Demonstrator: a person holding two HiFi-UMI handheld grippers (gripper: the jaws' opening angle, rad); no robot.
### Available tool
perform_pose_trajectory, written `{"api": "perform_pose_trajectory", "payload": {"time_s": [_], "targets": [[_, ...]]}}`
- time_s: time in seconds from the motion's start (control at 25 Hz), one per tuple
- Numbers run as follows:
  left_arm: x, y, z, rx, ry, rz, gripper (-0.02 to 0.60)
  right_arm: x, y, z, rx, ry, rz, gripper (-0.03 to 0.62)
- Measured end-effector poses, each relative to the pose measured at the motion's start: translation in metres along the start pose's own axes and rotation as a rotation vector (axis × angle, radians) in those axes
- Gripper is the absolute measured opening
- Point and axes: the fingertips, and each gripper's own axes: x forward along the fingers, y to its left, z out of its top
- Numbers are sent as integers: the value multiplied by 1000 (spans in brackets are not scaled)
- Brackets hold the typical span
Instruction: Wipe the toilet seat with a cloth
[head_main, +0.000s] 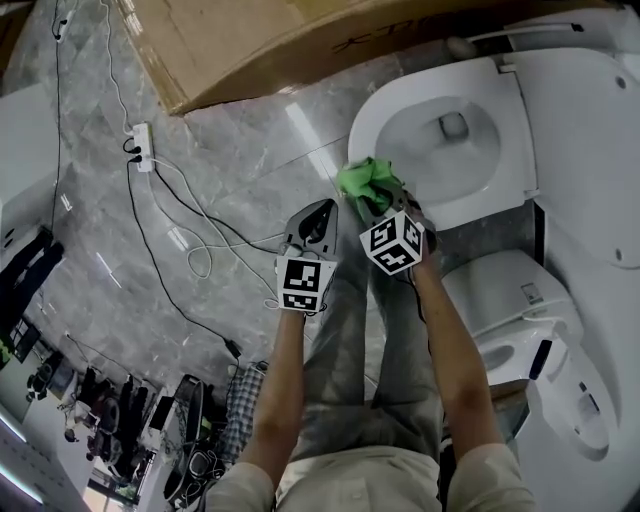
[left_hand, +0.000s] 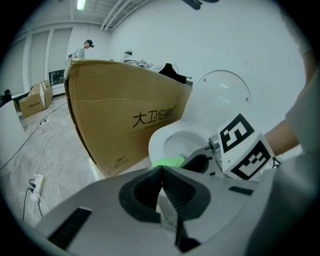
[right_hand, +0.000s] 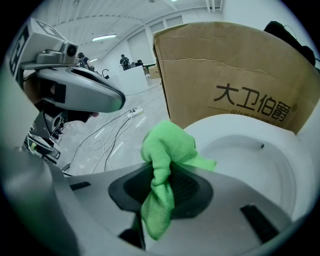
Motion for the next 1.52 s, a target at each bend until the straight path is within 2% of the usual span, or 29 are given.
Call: {"api": "perform_pose_trajectory", "payload": {"time_s": [0.4,1.04,1.52], "targets": [[-3,-23,-8,10,-4,18,12,-19,9,-35,-9,4,16,97],[11,-75,-18,81,33,-60,12,-48,17,-82,57,-9,-8,97],[26,-113,-16,162,64,-142,12,-73,-3,-114,145,-46,-61,97]]}}
